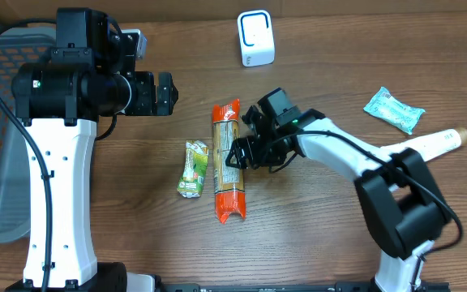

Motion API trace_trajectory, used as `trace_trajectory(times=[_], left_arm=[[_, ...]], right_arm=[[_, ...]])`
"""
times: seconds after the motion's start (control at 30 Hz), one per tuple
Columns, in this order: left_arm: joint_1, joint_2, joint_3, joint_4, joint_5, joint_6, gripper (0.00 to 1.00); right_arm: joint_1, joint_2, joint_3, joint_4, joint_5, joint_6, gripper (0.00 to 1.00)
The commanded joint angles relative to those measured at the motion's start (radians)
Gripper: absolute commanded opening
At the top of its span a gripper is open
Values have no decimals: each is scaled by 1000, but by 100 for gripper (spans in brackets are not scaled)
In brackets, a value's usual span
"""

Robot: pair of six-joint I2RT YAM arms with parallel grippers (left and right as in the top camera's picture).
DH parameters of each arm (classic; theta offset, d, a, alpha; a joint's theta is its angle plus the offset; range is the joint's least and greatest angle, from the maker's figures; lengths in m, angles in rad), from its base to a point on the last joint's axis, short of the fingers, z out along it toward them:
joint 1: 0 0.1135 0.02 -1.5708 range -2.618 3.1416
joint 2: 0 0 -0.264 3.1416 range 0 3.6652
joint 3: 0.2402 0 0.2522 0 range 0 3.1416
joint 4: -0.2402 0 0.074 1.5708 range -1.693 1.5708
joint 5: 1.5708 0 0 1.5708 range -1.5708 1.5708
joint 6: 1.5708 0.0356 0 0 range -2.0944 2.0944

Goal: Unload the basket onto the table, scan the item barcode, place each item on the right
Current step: 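Reach the right gripper to the red-capped spaghetti pack and grasp it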

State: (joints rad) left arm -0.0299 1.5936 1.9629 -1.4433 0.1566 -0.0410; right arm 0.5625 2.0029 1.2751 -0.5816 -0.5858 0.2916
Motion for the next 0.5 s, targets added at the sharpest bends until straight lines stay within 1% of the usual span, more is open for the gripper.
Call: trace_trajectory(times=[0.0,0.07,0.13,0.2,0.3,0.37,0.4,0.43,0.47], left_arm=[[4,0,0,4,-3,23,100],[3,0,0,4,-3,23,99],[3,0,0,4,-3,23,100],[3,0,0,4,-3,23,100],[3,0,0,4,-3,23,100],[3,0,0,4,-3,23,100],[3,0,0,4,-3,23,100],[3,0,0,4,-3,23,100],[3,0,0,4,-3,23,100]], right_arm=[[27,51,-6,11,8,17,85],[44,73,-6,28,8,22,84],[59,88,-6,47,10,35,81],[68,94,-6,55,43,77,79],[77,96,-6,50,100,129,73],[80,100,-6,53,104,136,67],[83,102,-6,55,106,146,63],[83,105,-6,55,111,158,57],[83,106,-6,56,110,158,46]])
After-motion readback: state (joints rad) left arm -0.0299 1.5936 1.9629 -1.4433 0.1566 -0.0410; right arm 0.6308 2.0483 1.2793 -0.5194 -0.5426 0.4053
